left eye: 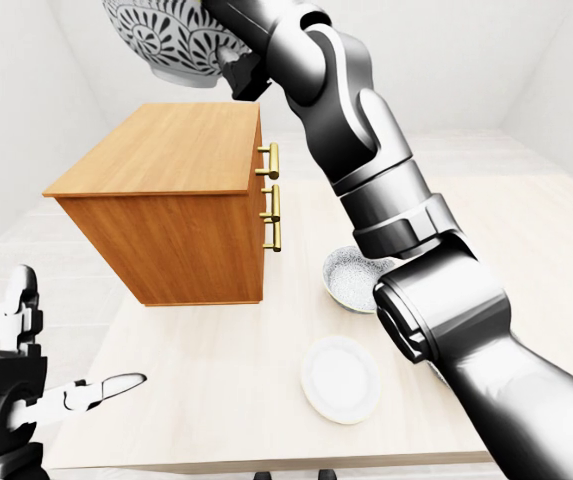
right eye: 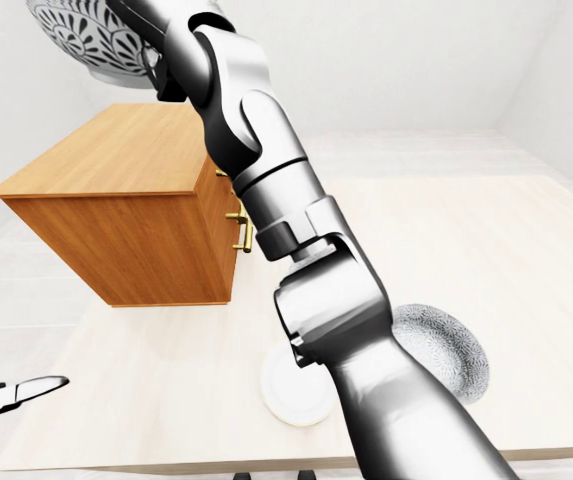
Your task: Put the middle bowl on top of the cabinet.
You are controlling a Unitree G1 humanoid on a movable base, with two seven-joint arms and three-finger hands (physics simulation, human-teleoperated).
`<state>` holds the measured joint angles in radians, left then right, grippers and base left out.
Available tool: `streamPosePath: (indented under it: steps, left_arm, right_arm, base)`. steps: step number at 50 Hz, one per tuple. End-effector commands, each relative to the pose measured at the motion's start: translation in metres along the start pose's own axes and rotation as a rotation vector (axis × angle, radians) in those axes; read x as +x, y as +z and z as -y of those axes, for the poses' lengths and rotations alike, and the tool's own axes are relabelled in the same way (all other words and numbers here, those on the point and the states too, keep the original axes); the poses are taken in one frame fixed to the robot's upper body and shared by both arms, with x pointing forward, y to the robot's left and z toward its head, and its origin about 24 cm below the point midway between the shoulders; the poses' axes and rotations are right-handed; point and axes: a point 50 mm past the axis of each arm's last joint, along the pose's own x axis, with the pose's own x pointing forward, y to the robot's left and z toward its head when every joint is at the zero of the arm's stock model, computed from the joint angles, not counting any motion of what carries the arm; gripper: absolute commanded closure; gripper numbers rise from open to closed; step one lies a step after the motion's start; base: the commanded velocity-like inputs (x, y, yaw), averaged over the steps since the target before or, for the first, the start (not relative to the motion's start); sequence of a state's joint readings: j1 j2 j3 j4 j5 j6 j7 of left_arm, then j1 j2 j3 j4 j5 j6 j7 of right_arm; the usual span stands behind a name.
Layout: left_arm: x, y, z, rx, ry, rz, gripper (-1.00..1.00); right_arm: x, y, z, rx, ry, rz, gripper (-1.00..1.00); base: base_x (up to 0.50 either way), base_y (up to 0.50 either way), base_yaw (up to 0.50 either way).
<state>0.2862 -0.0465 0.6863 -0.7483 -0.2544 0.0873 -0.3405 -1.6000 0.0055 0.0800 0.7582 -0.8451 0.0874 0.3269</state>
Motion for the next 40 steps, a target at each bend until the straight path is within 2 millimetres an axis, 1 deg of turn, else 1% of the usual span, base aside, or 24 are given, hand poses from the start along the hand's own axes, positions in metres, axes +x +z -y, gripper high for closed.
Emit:
streamPosePath:
  steps: [1,4,5,11,20,21,27,30,36,40]
  left_arm:
    - [-0.008,0.013,-0.004,0.021,-0.019,0.035,-1.0]
    - [-0.009,0.011,-0.005,0.02,-0.017,0.03,-1.0]
    - [-0.008,0.009,-0.005,0.019,-0.017,0.022,-1.0]
    - [-0.009,0.001,-0.008,0.009,-0.011,-0.008,-1.0]
    - [-0.009,0.008,-0.01,0.017,-0.002,0.019,-1.0]
    - [-0.01,0.009,-0.012,0.017,0.004,0.027,-1.0]
    - [-0.012,0.011,-0.014,0.012,0.005,0.035,-1.0]
    - [-0.011,0.011,-0.014,0.013,0.003,0.035,-1.0]
    - [-0.01,0.014,-0.016,0.016,0.007,0.051,-1.0]
    - [-0.008,0.014,-0.015,0.017,0.011,0.057,-1.0]
  right_arm:
    - [0.003,0.011,-0.013,-0.099,-0.027,-0.003,1.0]
    - [0.003,0.014,-0.019,-0.105,-0.025,0.004,1.0]
    - [0.003,0.013,-0.019,-0.141,-0.047,-0.001,1.0]
    - [0.003,0.01,-0.03,-0.154,-0.046,-0.007,1.0]
    - [0.004,0.012,-0.037,-0.164,-0.048,-0.001,1.0]
    - [0.004,0.011,-0.04,-0.172,-0.04,-0.003,1.0]
    - [0.005,0.001,-0.048,-0.239,-0.041,-0.015,1.0]
    - [0.006,-0.001,-0.054,-0.234,-0.025,-0.022,1.0]
    - [0.005,0.003,-0.065,-0.233,0.0,-0.014,1.0]
    - [0.004,0.006,-0.067,-0.223,0.01,-0.009,1.0]
  base:
    - [0.0,0.0,0.0]
    - [0.0,0.0,0.0]
    - [0.01,0.0,0.0]
    - [0.0,0.0,0.0]
    - [0.0,0.0,0.0]
    - [0.0,0.0,0.0]
    - [0.0,0.0,0.0]
    - [0.0,0.0,0.0]
    - [0.0,0.0,0.0]
    - [0.0,0.0,0.0]
